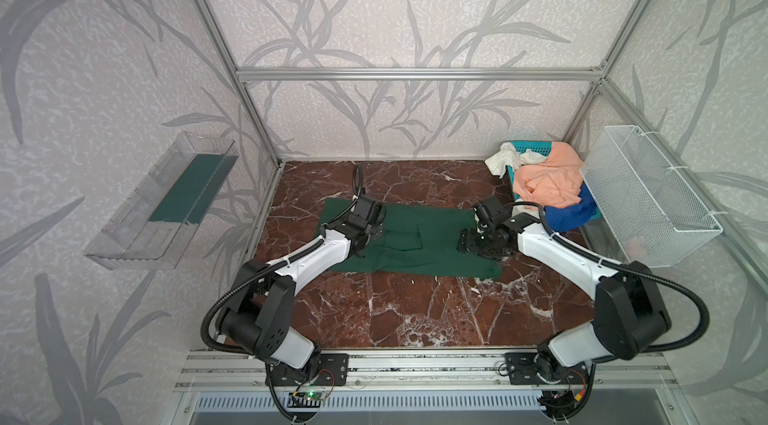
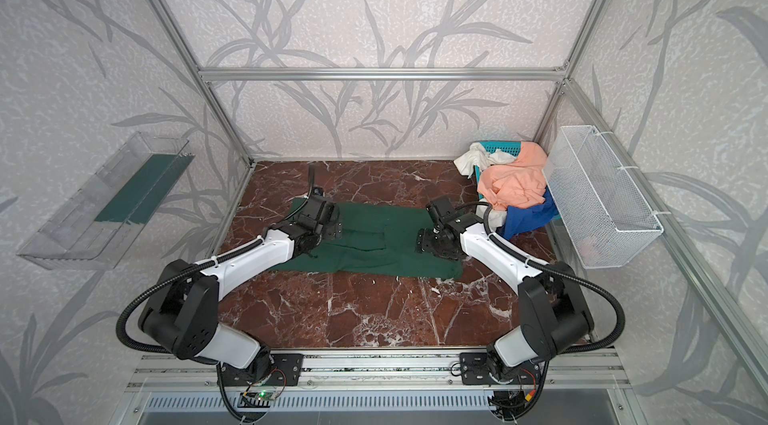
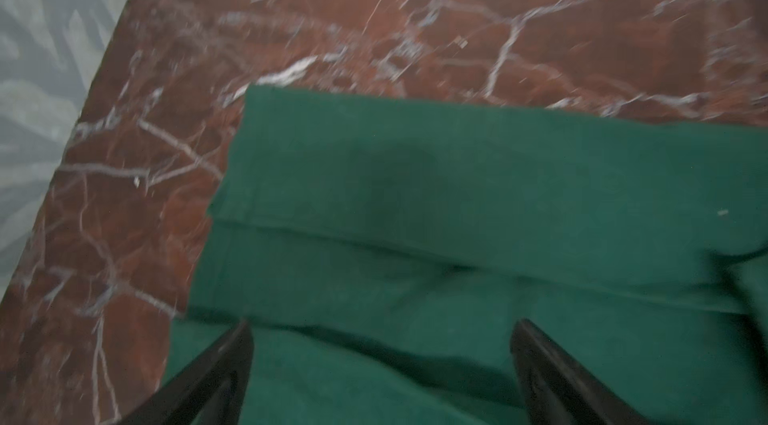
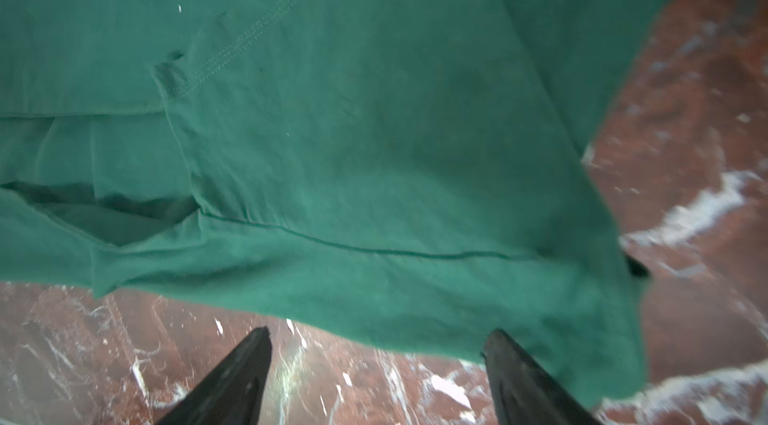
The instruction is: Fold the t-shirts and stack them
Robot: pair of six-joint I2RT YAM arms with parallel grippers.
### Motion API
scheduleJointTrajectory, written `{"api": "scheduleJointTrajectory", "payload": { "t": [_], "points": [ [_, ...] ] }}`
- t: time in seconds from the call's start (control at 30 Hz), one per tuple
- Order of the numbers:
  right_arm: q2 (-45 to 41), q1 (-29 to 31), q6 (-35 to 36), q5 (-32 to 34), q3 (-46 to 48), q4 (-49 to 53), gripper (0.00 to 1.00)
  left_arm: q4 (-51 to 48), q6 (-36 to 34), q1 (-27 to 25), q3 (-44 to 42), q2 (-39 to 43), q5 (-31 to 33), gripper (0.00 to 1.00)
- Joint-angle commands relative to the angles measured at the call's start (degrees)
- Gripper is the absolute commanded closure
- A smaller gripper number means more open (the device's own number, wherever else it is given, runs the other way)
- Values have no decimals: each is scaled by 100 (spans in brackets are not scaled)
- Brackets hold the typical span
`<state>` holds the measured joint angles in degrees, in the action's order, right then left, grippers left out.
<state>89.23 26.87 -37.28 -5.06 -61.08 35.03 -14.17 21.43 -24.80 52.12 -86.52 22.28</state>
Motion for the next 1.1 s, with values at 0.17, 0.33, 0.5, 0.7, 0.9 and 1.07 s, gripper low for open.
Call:
{"api": "scheduleJointTrajectory", "payload": {
  "t": [0.17,0.33,0.5,0.7,0.9,1.07],
  "points": [
    [1086,34,-223,302,-708,-212,19,179,503,507,-355,-18,-456,3],
    [1616,37,-342,486,-977,-7,19,410,710,801,-359,-340,-894,3],
    [1844,36,-419,650,-961,-6,22,120,644,862,-42,-824,-1110,4],
    [2060,31,-476,705,-973,1,25,247,640,872,-95,-1105,-1201,7],
    [2284,30,-553,619,-895,-149,34,337,671,865,-66,-1463,-1682,19],
    [2542,28,-524,574,-1051,-173,60,114,637,862,98,-1772,-1874,49]
  ]
}}
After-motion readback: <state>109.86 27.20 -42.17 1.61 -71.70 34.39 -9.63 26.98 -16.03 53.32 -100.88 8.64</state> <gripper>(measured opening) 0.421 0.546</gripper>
